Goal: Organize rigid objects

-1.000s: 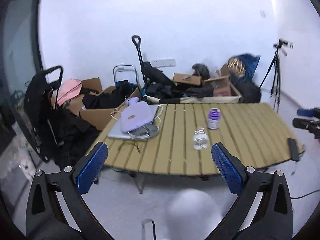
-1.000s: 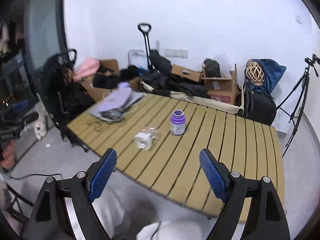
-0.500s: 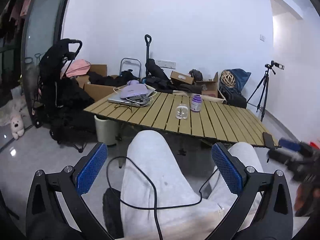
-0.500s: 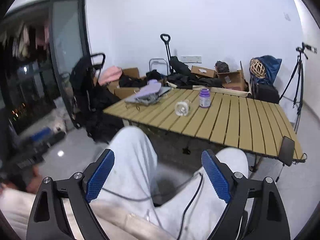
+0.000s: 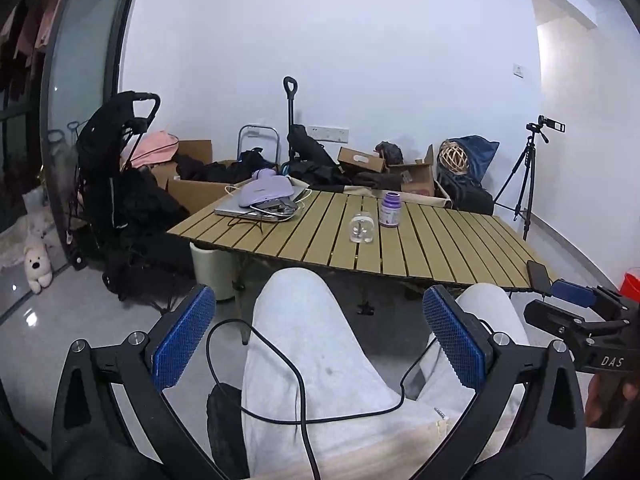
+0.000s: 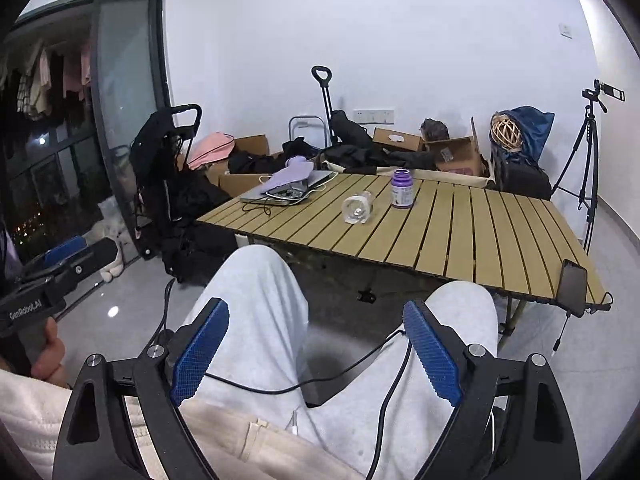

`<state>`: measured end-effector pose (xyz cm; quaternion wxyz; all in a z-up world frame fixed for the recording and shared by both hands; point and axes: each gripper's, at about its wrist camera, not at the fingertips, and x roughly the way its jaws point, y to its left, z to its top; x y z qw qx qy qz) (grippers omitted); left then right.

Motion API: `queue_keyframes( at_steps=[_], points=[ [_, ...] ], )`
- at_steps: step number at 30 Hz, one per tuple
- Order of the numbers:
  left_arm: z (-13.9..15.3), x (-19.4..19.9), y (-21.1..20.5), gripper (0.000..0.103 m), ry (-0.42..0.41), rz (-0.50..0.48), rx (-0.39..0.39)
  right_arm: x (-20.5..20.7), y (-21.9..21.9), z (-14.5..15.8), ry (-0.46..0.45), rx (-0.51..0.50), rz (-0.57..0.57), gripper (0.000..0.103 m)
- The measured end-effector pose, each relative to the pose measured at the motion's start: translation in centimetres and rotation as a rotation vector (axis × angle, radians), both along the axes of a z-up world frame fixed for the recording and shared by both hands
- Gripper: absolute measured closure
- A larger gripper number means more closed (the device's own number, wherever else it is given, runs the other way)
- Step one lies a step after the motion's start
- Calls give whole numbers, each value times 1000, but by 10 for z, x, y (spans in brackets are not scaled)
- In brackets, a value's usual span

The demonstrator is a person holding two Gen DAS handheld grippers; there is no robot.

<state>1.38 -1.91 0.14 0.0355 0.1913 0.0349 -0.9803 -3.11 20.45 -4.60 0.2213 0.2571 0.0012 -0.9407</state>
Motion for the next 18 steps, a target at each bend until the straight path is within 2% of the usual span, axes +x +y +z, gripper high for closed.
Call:
queue_keyframes(
  at_steps=[18],
  points=[
    [2,5,5,0,20,-14,-14,5,3,5,31,10,14,10]
  ],
)
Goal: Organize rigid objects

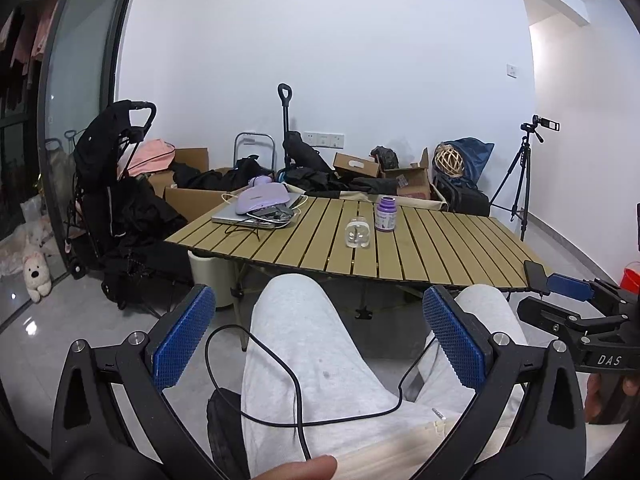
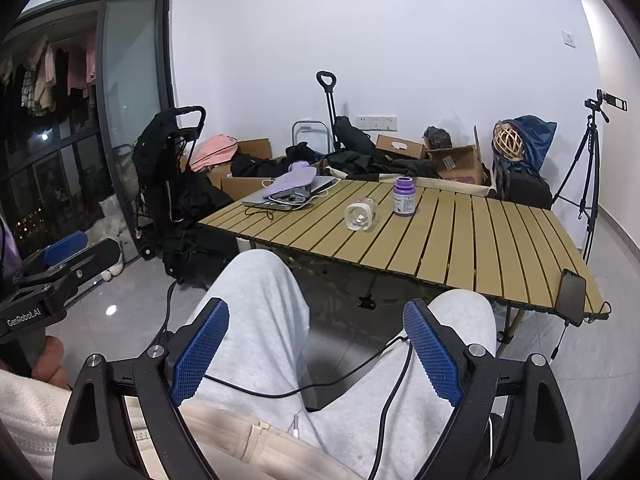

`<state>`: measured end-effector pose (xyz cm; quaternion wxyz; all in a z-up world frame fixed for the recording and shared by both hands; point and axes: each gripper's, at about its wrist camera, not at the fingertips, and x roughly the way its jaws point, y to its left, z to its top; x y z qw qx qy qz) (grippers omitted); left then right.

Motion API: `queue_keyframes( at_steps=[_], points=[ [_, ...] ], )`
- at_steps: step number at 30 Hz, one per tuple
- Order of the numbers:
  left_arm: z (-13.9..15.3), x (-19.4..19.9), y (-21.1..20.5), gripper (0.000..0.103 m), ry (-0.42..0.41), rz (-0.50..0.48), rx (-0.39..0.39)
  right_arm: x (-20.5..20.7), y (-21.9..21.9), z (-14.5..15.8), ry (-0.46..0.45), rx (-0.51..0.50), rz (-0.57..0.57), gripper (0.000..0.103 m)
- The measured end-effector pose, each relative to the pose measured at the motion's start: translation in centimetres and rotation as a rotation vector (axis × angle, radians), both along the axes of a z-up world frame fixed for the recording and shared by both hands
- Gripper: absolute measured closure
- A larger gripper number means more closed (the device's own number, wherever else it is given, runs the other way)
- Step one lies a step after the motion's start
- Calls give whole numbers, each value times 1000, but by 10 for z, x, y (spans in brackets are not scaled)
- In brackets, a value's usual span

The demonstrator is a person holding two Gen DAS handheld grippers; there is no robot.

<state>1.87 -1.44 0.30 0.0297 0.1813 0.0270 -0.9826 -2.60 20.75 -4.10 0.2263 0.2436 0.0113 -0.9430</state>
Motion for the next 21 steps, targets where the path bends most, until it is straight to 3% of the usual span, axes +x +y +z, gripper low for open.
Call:
queue_keyframes(
  at_steps=[21],
  points=[
    [0,0,-1,0,0,-2,0,2,-2,1,0,1,0,10]
  ],
)
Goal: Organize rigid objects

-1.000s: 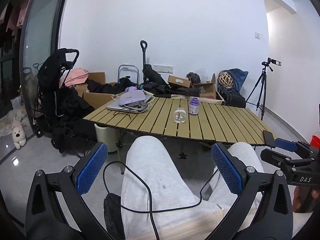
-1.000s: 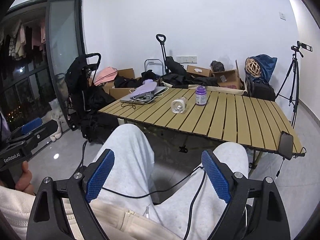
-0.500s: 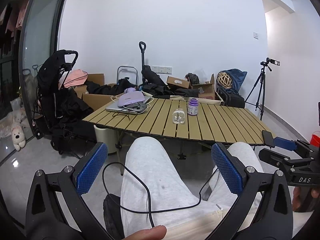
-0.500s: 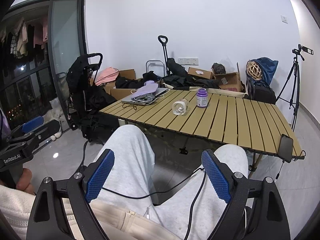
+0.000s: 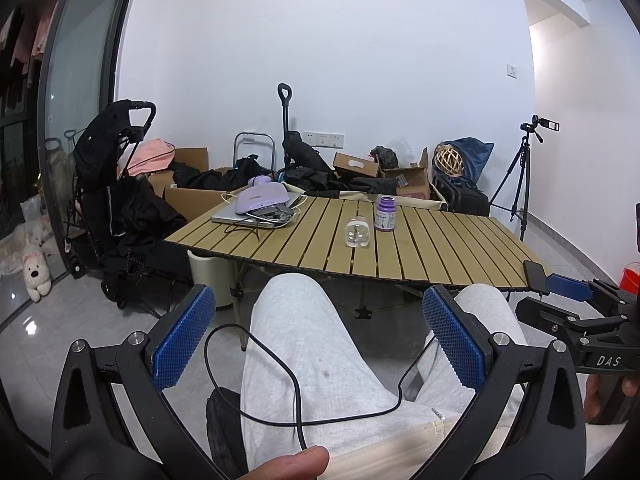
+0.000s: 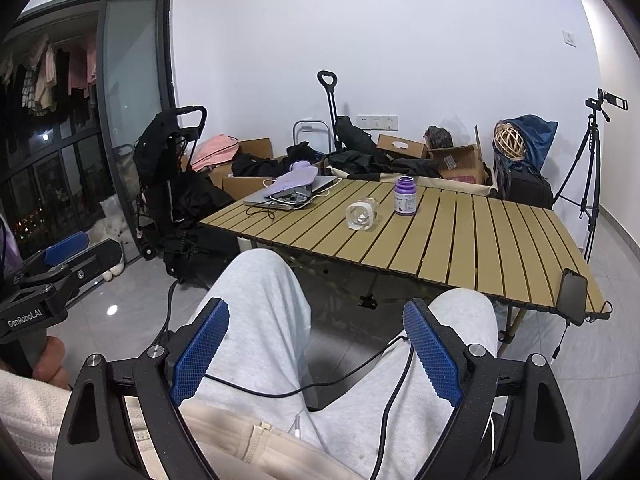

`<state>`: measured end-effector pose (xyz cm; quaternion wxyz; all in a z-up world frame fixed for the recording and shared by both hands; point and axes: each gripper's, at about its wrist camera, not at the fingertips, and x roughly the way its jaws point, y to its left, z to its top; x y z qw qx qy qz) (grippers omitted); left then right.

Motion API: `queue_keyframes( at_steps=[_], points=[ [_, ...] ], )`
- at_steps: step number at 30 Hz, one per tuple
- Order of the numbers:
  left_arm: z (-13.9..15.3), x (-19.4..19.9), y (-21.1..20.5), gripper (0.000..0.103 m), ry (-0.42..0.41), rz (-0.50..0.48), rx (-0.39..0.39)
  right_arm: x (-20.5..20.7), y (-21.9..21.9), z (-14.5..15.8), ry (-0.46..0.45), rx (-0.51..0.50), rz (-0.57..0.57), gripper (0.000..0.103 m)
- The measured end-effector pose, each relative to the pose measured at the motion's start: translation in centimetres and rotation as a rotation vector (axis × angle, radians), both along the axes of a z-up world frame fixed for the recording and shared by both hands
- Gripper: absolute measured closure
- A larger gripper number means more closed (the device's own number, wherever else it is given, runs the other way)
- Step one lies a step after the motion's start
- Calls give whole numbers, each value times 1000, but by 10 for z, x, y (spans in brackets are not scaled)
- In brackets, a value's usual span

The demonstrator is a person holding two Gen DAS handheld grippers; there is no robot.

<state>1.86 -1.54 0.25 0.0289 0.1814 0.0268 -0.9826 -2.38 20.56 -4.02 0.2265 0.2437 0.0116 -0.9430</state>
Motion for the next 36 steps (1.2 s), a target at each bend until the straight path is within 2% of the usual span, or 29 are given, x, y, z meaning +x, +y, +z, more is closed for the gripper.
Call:
queue_keyframes(
  at_steps=[36],
  points=[
    [0,0,-1,0,1,-6,4,3,-1,3,-2,3,20,10]
  ],
)
